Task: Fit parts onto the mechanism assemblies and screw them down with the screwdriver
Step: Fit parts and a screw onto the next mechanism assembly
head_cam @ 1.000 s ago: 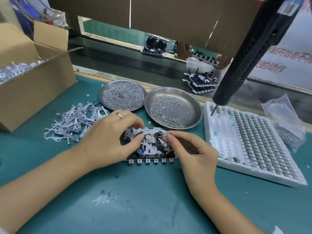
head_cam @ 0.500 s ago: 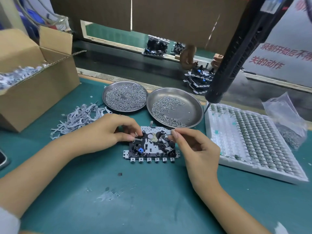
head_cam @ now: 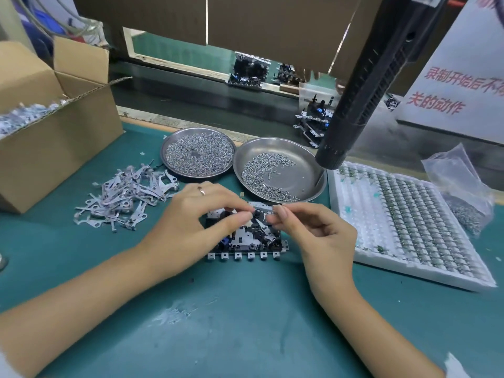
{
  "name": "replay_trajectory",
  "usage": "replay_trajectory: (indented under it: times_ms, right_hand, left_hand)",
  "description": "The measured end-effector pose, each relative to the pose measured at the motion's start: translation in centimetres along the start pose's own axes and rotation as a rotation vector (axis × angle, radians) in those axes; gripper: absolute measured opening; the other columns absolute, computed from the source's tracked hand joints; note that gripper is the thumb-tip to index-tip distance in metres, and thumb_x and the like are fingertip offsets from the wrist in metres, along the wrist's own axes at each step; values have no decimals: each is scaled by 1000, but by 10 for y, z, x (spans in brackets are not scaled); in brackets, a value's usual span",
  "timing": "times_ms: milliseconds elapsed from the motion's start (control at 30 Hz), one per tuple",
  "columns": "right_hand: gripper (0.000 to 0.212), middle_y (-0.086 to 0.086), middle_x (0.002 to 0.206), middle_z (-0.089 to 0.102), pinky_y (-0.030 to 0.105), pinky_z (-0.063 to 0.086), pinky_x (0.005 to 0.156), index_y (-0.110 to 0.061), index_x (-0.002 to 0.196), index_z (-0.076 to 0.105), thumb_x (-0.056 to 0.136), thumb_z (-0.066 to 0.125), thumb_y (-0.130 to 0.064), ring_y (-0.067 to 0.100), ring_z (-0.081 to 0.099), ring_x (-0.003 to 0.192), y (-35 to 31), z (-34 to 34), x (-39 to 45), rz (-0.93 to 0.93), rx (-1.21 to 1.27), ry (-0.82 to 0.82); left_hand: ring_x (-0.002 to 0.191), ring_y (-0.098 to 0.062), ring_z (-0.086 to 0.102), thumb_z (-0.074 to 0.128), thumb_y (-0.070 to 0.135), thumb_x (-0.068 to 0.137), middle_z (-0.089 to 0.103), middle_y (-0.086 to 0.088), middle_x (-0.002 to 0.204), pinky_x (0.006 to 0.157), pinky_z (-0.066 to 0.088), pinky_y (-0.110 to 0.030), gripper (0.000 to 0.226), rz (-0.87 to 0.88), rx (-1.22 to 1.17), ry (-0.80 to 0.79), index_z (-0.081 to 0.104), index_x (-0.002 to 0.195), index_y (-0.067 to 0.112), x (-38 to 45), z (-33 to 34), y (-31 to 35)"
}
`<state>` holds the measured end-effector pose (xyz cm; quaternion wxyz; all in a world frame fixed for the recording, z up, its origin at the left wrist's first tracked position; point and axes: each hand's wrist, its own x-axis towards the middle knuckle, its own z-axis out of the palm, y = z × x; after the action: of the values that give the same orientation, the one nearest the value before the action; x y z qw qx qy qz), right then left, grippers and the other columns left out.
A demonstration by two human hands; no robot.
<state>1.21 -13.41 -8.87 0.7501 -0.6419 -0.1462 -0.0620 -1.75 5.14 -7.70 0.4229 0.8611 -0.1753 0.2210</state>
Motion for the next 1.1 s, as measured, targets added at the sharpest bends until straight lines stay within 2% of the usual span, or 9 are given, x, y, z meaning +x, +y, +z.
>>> replay_trajectory:
  times_ms: [133, 267, 400, 500, 600, 700, 834, 967, 1100]
  right_hand:
    - [6, 11, 71, 73, 22, 55, 66, -7, 77, 73, 74, 72, -11, 20, 72, 71, -1, 1, 1, 43, 66, -24]
    - [3, 10, 71, 73, 22, 55, 66, -11, 76, 74, 74, 74, -10, 20, 72, 70, 1, 0, 1, 44, 58, -56]
    - [14, -7, 75, 71, 17, 49, 67, -22, 78, 73, 77, 76, -9, 8, 65, 70, 7, -2, -1, -38, -243, -51]
    - [17, -15, 80, 69, 17, 45, 75, -26, 80, 74, 77, 78, -10, 7, 60, 84, 11, -2, 0, -155, -495, -102]
    - [16, -12, 85, 70, 15, 44, 79, -19, 86, 76, 79, 75, -4, 6, 61, 88, 12, -2, -1, -154, -514, -159]
    - [18, -6, 86, 71, 15, 46, 79, -16, 93, 76, 81, 72, -4, 7, 63, 85, 11, -1, -2, -162, -485, -195]
    - [16, 2, 84, 72, 22, 49, 77, -11, 95, 75, 82, 67, -9, 13, 63, 81, 10, 0, -4, -228, -520, -268]
    - [17, 4, 83, 71, 17, 46, 76, -7, 96, 75, 82, 64, -7, 12, 61, 81, 11, 0, -3, -239, -549, -314]
    - [20, 3, 81, 68, 16, 44, 75, -10, 96, 75, 82, 62, -8, 11, 59, 82, 11, 0, -5, -216, -563, -345]
  left_hand:
    - [93, -6, 62, 67, 32, 83, 68, 17, 91, 87, 44, -20, 11, -95, -119, 73, 71, 91, 27, -2, 6, 0]
    - [88, -1, 61, 67, 34, 80, 68, 23, 90, 87, 44, -31, 10, -154, -127, 75, 70, 89, 35, -5, 8, 0]
    - [85, 0, 56, 68, 43, 74, 66, 23, 81, 84, 41, -28, 11, -225, -112, 30, 71, 84, 40, -4, 5, 0]
    - [81, -2, 62, 70, 36, 72, 70, 15, 80, 79, 46, -17, 12, -280, -148, -31, 74, 83, 33, -3, -1, -1]
    - [73, -4, 64, 77, 21, 74, 71, 8, 76, 71, 48, -12, 10, -332, -189, -88, 75, 78, 30, -2, -5, -3]
    - [66, -1, 63, 77, 19, 75, 70, 8, 70, 65, 45, -9, 12, -370, -177, -145, 74, 75, 31, -2, -6, -3]
    - [64, -1, 61, 77, 21, 75, 70, 8, 68, 62, 46, -12, 11, -403, -188, -167, 74, 74, 31, -1, -6, -4]
    - [70, -11, 67, 79, 22, 74, 71, 7, 70, 68, 51, -23, 12, -415, -213, -173, 75, 75, 34, -1, -7, -4]
    - [72, -14, 69, 79, 21, 73, 73, 7, 72, 69, 53, -26, 18, -423, -220, -171, 74, 80, 37, -2, -7, -5]
